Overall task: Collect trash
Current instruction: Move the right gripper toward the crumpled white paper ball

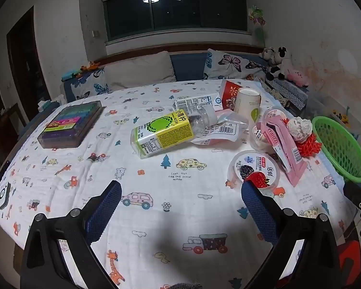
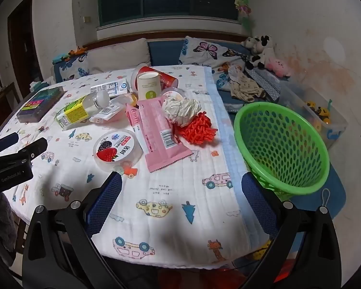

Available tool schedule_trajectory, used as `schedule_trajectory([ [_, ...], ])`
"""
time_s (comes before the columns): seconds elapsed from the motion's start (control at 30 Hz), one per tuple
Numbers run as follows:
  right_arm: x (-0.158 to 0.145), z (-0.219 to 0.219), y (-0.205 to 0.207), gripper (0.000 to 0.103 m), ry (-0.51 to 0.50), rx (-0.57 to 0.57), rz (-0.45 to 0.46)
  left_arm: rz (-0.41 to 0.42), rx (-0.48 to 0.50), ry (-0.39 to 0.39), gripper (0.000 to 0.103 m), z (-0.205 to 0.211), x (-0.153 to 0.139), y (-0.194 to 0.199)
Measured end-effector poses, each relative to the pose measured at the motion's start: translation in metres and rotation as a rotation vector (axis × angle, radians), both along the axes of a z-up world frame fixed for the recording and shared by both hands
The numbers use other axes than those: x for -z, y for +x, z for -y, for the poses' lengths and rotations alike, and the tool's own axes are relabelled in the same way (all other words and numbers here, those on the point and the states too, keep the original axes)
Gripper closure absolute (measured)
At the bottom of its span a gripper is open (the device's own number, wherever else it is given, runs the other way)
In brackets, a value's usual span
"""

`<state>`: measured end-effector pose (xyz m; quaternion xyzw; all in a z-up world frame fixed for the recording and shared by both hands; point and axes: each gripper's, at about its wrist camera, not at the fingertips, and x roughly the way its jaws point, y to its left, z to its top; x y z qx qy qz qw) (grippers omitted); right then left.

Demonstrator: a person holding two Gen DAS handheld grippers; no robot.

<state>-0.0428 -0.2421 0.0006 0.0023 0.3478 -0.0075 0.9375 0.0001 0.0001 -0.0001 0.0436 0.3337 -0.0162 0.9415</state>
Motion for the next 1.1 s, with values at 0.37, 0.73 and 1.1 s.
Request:
schedule_trajectory([
  [0.37,0.0,0.001,0.0,0.004,0.004,0.001,-0.003,0.003,0.01,0.009,0.006,0.004,-0.003,-0.005],
  [0.73,0.004,0.002,0.001,0.004,0.002,0.003,-0.005,0.006,0.018,0.009,0.006,0.008,-0.001,-0.001],
  [1.1,0.003,0.003,0.001,0.004,0.003,0.002,-0.008,0.008,0.019,0.011,0.006,0.009,-0.001,0.0],
])
